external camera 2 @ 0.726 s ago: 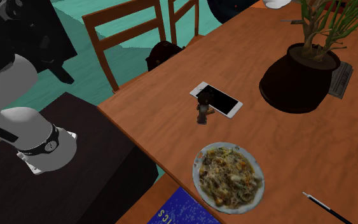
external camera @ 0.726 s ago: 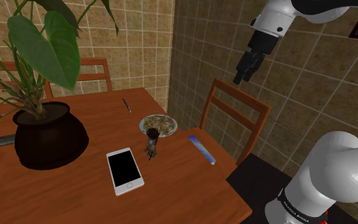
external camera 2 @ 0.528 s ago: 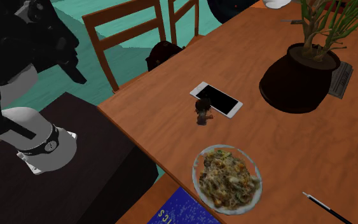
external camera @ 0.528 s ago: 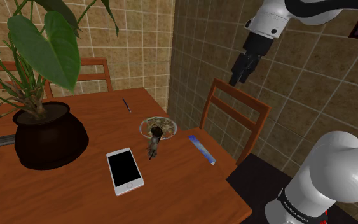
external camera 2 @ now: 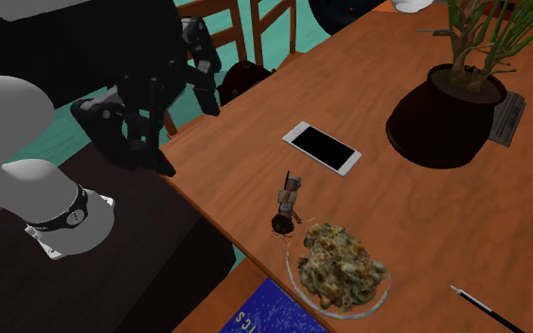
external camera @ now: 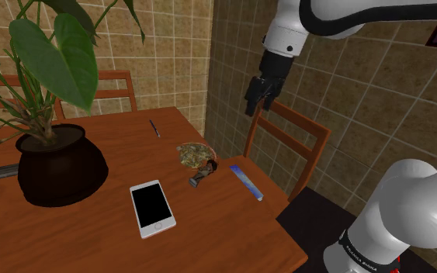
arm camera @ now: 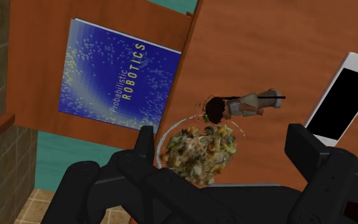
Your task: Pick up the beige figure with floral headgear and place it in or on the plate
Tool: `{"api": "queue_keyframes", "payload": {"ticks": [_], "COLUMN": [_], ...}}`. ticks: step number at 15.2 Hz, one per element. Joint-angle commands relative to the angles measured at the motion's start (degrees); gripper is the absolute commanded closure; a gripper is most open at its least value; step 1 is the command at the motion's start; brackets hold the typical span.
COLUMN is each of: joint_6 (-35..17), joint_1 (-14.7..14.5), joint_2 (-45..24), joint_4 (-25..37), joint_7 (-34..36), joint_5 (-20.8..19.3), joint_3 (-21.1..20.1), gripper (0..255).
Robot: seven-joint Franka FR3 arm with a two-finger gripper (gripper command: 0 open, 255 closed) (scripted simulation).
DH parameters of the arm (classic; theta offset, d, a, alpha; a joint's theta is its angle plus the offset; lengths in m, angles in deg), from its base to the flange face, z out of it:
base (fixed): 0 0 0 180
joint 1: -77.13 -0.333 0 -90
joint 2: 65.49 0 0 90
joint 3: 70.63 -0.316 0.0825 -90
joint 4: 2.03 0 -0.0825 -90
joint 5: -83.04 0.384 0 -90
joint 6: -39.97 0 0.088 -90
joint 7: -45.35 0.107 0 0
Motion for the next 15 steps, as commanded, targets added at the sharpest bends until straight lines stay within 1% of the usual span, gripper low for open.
{"api": "queue_keyframes", "payload": {"ticks": [1, 5, 8, 11, 15], "joint_6": [-1.6, -4.3, -5.8, -6.9, -7.6], "joint_1": [-0.5, -1.3, -1.7, -2.3, -3.5], "joint_2": [-3.6, -11.0, -16.9, -23.2, -32.1], "joint_4": [1.6, 5.4, 8.9, 13.1, 19.6], "joint_7": [2.4, 6.9, 10.5, 14.3, 19.7], "joint_5": [0.4, 0.1, -0.9, -2.6, -5.9], "joint_3": [-2.3, -6.5, -9.4, -12.1, -15.1], "gripper": [0, 0, 0, 0, 0]}}
